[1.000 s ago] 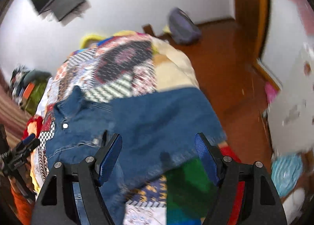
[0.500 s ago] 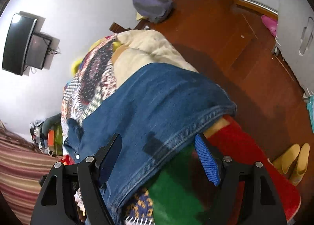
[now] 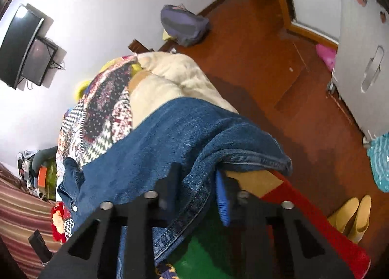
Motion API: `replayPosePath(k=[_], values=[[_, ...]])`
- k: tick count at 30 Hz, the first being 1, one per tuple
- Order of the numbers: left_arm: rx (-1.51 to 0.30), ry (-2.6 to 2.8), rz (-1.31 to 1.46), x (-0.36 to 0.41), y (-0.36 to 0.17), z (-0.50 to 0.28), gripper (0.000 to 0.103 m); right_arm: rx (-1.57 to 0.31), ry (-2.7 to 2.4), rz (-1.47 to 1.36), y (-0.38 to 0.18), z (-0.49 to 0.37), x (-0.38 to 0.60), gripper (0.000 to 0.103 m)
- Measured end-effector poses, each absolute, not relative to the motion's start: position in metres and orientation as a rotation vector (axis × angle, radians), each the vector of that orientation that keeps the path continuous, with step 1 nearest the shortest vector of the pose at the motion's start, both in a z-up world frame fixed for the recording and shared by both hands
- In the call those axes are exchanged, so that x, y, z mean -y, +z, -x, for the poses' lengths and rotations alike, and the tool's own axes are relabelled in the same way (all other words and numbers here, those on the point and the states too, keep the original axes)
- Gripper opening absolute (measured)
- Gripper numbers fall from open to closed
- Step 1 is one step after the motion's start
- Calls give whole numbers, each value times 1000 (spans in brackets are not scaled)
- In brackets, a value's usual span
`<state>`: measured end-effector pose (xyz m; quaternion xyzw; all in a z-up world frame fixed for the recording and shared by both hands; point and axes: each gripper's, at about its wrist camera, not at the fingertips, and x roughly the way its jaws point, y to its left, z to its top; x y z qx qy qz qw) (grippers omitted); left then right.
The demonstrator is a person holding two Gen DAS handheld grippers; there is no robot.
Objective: Fold large clothes
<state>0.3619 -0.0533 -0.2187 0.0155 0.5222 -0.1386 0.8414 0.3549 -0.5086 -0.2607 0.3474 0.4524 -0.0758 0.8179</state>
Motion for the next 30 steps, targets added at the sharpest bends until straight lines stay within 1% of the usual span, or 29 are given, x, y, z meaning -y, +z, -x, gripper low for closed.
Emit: replayPosePath(k=[2, 5, 11, 18, 23, 30], values=[[-1085, -288, -34, 50, -212, -358, 100, -926, -141, -729, -245, -351, 503, 14], [-1060, -278, -32, 42, -202, -351, 100, -870, -97, -700, -217, -346, 491, 10], [-1011, -256, 3, 22, -181, -337, 100, -744, 54, -592, -143, -345, 438, 10], [-946, -234, 42, -4, -159, -315, 100, -701, 255, -546, -102, -359, 353, 9], [-916, -210, 69, -22, -149, -300, 100, -770, 389, -492, -107, -370, 275, 9], [-900, -177, 110, -48, -146, -282, 100, -1019, 516, -367, -173, -372, 177, 9]])
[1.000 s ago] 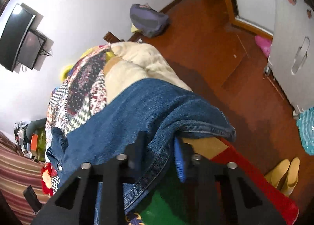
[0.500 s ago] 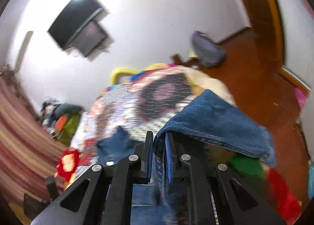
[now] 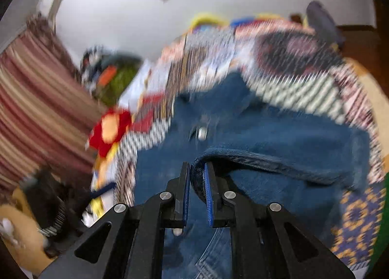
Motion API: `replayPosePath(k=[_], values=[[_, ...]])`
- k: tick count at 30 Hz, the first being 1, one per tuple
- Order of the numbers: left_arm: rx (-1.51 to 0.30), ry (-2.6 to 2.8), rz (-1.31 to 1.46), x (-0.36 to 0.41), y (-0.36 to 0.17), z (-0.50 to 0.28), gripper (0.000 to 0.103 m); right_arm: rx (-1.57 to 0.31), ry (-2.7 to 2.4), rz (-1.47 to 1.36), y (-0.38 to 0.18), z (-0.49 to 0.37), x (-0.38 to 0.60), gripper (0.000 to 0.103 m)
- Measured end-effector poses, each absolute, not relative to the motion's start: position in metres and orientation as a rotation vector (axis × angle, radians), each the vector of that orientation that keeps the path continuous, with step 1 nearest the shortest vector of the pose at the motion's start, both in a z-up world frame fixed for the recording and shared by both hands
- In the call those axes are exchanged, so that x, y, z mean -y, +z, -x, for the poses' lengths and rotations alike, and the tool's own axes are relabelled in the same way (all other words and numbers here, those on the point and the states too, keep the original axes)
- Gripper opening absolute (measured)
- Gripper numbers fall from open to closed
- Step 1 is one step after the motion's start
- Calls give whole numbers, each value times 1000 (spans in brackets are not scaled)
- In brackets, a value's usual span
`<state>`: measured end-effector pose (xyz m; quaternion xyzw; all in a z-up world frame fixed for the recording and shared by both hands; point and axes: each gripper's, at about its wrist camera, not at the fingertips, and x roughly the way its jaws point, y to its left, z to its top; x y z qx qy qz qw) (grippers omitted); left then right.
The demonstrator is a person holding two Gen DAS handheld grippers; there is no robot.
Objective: Fold large clothes
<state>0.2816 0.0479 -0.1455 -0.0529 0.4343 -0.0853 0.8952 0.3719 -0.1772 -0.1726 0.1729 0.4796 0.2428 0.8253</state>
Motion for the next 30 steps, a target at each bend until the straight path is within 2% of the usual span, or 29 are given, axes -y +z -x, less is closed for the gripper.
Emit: replayPosePath(k=[8, 16, 21, 30], values=[[-903, -159, 130, -61, -149, -270, 100, -1226, 510, -305, -235, -362, 159, 10], [-903, -172, 101, -47, -145, -269, 100, -1392, 515, -308, -259, -338, 178, 10], [-894, -197, 22, -20, -135, -277, 100, -1305, 509, -242, -231, -320, 200, 10], [-888, -331, -73, 56, -120, -311, 100, -1039, 308, -229, -165, -309, 292, 10]])
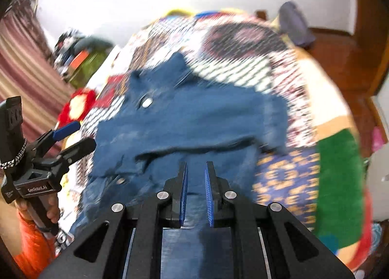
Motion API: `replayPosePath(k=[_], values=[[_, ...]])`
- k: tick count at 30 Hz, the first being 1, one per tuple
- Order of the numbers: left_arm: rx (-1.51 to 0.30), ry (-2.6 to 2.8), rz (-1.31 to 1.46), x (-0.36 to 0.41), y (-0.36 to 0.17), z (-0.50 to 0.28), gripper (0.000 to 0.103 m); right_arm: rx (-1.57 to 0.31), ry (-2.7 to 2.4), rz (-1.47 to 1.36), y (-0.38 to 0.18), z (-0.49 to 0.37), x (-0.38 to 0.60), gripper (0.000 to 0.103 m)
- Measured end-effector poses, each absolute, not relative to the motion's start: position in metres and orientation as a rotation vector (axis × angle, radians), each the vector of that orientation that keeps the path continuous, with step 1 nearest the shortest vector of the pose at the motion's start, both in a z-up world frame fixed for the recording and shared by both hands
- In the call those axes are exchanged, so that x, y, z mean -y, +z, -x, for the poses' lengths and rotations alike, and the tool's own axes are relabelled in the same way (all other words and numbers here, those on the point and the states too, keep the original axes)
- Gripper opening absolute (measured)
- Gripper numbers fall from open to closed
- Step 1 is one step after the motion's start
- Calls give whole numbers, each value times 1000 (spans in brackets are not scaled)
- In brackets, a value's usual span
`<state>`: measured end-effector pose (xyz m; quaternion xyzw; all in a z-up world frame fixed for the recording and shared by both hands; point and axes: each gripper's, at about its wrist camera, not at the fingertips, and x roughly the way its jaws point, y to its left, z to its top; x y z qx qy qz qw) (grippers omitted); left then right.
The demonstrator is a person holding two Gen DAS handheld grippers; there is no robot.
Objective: Fold large clothes
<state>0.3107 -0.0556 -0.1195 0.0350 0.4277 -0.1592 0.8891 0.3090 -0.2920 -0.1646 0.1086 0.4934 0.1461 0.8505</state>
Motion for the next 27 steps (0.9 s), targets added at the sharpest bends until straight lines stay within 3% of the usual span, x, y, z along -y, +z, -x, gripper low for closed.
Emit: replayPosePath(k=[11, 13, 17, 23, 27], values=[[-989, -494, -328, 164, -166, -351, 99, -1072, 183, -294, -193, -305, 356, 10], [-1016, -514, -365, 174, -178, -354, 85, -1090, 188, -297, -203, -305, 353, 10], [-1024, -508, -425, 183, -200, -357, 77, -1134, 213, -324, -224, -306, 346, 10], [-987, -447, -435, 165, -203, -362, 25, -1194, 261, -360, -249, -311, 330, 10], [-964, -427, -356, 142, -187, -367, 9, -1224, 269, -328, -260, -312, 316, 10]])
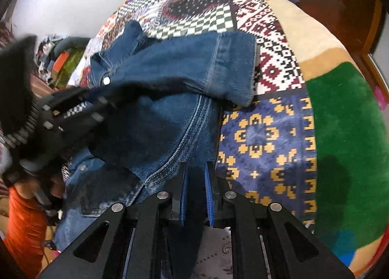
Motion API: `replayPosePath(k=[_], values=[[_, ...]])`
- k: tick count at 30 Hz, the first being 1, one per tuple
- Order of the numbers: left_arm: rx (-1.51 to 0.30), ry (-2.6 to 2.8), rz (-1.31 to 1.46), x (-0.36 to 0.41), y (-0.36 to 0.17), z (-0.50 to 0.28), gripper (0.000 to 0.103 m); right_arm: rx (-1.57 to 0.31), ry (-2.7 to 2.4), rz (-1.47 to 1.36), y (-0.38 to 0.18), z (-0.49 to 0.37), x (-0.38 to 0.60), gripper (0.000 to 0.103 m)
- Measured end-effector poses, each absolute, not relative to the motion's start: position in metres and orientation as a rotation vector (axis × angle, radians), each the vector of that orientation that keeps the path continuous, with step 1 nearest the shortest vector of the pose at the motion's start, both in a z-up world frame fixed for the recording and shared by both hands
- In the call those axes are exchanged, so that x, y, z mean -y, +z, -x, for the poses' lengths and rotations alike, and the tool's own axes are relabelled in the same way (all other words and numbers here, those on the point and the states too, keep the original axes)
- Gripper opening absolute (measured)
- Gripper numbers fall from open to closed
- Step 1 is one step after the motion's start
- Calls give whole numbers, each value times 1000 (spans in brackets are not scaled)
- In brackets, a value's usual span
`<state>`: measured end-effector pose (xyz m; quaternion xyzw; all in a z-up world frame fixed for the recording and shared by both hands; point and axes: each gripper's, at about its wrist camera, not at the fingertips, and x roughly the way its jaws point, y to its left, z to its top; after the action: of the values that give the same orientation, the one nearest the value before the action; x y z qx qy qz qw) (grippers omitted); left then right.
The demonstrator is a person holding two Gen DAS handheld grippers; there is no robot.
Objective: Fold large clothes
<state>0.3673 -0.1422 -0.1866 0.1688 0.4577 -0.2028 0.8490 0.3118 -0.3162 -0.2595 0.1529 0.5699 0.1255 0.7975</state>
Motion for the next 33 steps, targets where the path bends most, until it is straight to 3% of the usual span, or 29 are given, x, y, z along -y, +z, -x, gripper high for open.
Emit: replayPosePath(k=[11, 17, 20, 22, 28, 33], values=[[-831, -168, -63, 3, -127, -356, 7, -1231, 245, -242, -267, -312, 308, 10], [-948, -135, 109, -65, -168, -322, 10, -1225, 245, -188, -266, -311, 299, 10], [-1006, -117, 155, -80, -199, -305, 22, -1229, 235, -180, -267, -310, 298, 10], [-1028, -100, 179, -88, -215, -295, 36, -1229, 230, -184, -268, -311, 298, 10], [-1052, -48, 258, -114, -240, -273, 52, -1232, 213, -163, -267, -312, 295, 10], [-1047, 3, 241, -126, -242, -264, 56, -1229, 205, -152, -267, -312, 293, 10]])
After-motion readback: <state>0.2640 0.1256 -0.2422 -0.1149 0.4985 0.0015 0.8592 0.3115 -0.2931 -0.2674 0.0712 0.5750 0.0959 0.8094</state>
